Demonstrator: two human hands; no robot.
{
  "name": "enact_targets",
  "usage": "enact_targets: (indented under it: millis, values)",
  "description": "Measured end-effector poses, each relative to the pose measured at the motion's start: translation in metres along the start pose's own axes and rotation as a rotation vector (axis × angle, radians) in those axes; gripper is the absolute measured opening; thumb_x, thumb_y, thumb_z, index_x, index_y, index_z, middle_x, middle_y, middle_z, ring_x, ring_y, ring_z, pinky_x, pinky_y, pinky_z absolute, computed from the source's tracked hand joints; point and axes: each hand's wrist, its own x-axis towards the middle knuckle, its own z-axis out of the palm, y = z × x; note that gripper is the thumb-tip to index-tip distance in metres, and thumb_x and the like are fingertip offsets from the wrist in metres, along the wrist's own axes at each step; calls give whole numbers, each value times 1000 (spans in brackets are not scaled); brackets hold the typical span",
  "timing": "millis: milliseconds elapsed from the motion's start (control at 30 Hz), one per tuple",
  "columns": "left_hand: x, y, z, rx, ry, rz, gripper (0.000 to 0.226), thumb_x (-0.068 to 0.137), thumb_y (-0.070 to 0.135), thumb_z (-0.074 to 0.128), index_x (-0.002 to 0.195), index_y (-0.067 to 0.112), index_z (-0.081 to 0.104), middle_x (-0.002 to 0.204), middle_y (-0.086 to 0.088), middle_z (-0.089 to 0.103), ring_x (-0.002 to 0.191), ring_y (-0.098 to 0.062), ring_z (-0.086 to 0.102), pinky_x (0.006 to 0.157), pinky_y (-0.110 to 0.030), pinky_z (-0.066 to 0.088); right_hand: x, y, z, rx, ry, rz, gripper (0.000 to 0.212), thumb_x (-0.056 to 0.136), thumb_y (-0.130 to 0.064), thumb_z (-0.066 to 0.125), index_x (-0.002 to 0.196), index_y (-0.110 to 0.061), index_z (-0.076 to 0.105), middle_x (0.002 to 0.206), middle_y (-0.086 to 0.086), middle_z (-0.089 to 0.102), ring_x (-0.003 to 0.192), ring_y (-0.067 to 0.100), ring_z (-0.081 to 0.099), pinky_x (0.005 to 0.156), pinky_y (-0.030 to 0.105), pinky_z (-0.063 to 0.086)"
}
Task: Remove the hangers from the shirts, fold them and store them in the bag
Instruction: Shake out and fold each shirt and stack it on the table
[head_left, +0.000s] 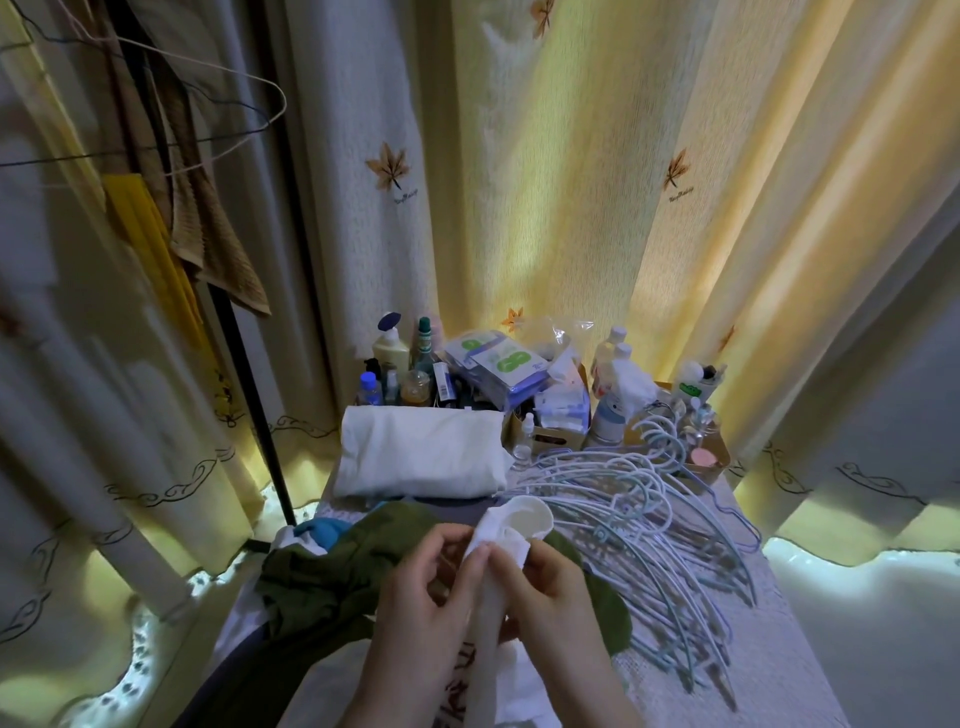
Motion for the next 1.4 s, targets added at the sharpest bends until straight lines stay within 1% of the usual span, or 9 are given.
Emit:
enact_targets:
  millis: [167,400,667,767,833,967,1067,1167,1400]
  values:
    - [5,4,-1,30,-124,12,27,74,56,59,97,41,63,93,12,64,86,-2,66,67,-18,54,8,-11,-7,216,-99,127,30,96,-23,52,80,-4,68,65,13,66,62,21,66,56,29,55]
    - [10,-2,0,151,-181,83,33,79,25,75,105,37,59,101,16,59,98,0,58,79,-15,50,17,-9,-18,390,-94,205,43,98,-11,45,66,-3,73,54,9,63,45,13,59,46,22,50]
    - [13,-3,0,43,-138,140,20,78,7,75,88,24,72,84,10,60,72,-5,60,59,-12,45,21,-12,-25,259,-129,218,32,91,-22,58,74,3,69,68,20,68,57,23,67,55,33,58]
    - [14,-5,-2,40,-137,96,23,79,-2,70,85,21,75,83,11,63,71,-3,59,60,-13,43,27,-10,-35,-333,19,11,32,85,-35,67,70,-7,60,65,5,70,60,15,67,67,39,58]
    - [15,-5,-5,24,-126,76,29,79,-3,69,84,25,76,86,9,67,75,-4,62,63,-13,45,30,-9,-45,-574,116,-231,34,73,-49,73,85,-20,59,85,-8,67,79,3,62,72,23,53]
    - [19,2,-8,34,-144,37,29,75,9,75,81,37,74,83,7,69,71,-12,60,63,-21,48,39,-9,-46,-748,-197,-547,82,60,-79,61,129,-38,43,127,-30,38,121,-12,30,100,8,27]
    - [24,11,-16,15,-149,25,24,74,11,77,78,34,69,81,2,69,76,-24,61,66,-25,51,47,-6,-35,-702,-296,-541,67,62,-78,58,100,-23,66,98,-12,64,99,4,53,96,22,35]
    - [35,30,-31,-36,-102,35,22,63,38,80,74,30,63,84,-2,69,79,-22,64,68,-24,54,51,-16,-25,-441,-214,-507,51,65,-70,62,73,-20,63,69,4,61,66,19,52,60,28,38]
    - [65,79,-71,78,-296,267,26,75,36,75,70,27,51,103,3,56,91,-13,59,74,-15,42,75,-109,-17,-390,-129,-808,27,77,-47,67,73,-22,60,65,-6,57,62,5,52,59,15,38]
